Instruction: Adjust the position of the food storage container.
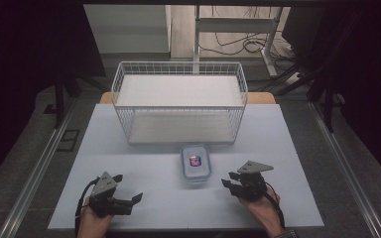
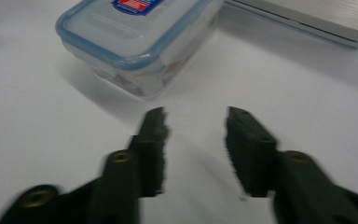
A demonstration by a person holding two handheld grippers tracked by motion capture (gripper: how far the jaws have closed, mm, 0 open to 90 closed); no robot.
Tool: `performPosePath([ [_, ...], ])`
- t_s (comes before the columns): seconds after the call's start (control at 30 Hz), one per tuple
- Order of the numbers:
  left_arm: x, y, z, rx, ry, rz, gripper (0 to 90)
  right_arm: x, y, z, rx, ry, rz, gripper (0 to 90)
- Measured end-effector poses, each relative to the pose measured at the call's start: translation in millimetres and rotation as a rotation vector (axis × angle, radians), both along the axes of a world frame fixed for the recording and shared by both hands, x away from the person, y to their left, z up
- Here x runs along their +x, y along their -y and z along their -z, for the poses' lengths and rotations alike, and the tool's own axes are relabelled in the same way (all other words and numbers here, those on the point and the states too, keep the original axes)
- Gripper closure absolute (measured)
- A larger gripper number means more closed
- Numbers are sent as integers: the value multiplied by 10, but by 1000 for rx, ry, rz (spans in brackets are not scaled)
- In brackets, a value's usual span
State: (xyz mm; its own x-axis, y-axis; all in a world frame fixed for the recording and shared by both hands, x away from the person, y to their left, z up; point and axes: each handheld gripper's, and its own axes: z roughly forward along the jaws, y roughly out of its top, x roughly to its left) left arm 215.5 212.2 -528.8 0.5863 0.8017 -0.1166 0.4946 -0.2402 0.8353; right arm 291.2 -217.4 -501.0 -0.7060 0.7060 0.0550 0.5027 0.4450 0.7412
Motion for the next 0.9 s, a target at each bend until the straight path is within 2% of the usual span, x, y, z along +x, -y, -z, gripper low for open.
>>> performPosePath([
  [0.13,4,7,3,10,1,-1,24,168,-90,1,-30,11,-44,885],
  [0.3,6,3,6,6,-4,-8,24,388,-218,69,-32,-21,-35,894],
  [0.4,5,-6,5,4,-4,-12,24,452,-300,116,-39,-37,-40,895],
  [0.57,4,-10,2,0,-4,-14,26,415,-409,139,-49,-41,-60,894],
  [0.77,-1,-7,-9,-1,-1,-13,28,322,-496,160,-26,-69,-96,894],
  [0.9,3,2,-14,-4,-6,-10,32,246,-629,164,1,-86,-135,894],
])
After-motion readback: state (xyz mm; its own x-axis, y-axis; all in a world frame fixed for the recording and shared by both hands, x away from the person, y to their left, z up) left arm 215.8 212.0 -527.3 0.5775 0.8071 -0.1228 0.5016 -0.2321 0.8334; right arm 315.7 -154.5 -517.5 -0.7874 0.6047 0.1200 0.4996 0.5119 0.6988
